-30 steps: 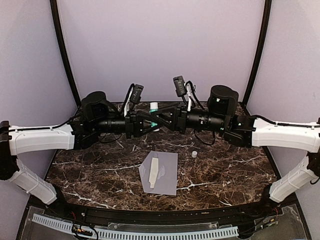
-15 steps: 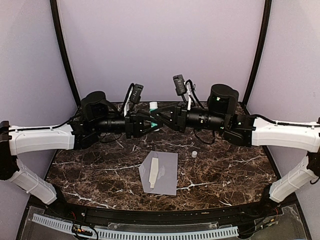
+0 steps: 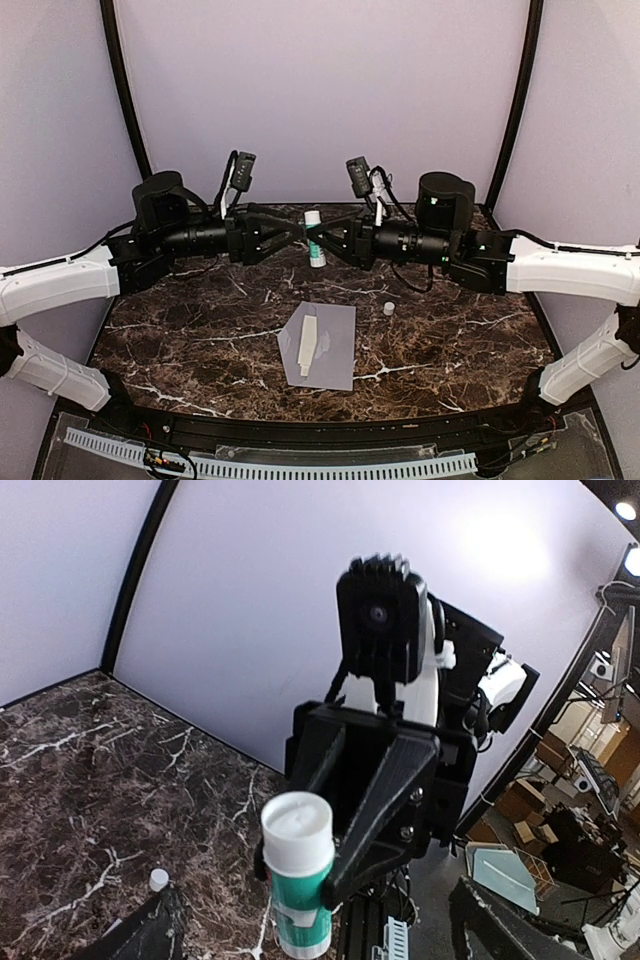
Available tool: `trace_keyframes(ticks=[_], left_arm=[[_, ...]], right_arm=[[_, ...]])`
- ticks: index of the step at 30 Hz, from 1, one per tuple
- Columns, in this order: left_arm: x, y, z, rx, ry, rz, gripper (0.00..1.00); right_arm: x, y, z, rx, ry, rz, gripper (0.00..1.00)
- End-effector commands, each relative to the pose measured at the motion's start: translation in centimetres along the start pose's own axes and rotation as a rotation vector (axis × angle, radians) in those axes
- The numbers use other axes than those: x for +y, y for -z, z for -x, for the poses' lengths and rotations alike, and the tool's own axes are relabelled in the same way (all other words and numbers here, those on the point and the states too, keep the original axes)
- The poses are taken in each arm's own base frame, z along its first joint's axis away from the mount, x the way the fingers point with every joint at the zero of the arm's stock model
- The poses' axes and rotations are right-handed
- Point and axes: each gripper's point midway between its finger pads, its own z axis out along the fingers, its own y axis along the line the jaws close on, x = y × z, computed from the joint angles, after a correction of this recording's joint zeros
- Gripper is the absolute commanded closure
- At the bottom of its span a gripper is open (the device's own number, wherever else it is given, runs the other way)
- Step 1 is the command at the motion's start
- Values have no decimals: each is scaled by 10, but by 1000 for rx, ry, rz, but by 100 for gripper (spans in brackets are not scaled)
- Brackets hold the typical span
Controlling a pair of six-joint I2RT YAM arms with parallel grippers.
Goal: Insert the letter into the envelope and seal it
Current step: Adjust the solid glue.
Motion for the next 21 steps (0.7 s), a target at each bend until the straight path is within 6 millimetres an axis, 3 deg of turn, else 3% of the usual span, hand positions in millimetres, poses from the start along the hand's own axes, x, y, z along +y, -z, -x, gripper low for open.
trace_keyframes(ticks=[1, 6, 16, 21], left_arm=[[6, 7, 21, -46, 30, 64, 12], [6, -5, 27, -39, 67, 25, 18], [14, -20, 12, 18, 106, -3, 19], [14, -26, 10, 27, 108, -27, 31]], right_arm=[[-2, 1, -2, 17, 17, -7, 91], [-3, -4, -6, 37, 12, -1, 92], [-2, -11, -8, 70, 26, 8, 93], [-2, -14, -7, 72, 28, 10, 94]])
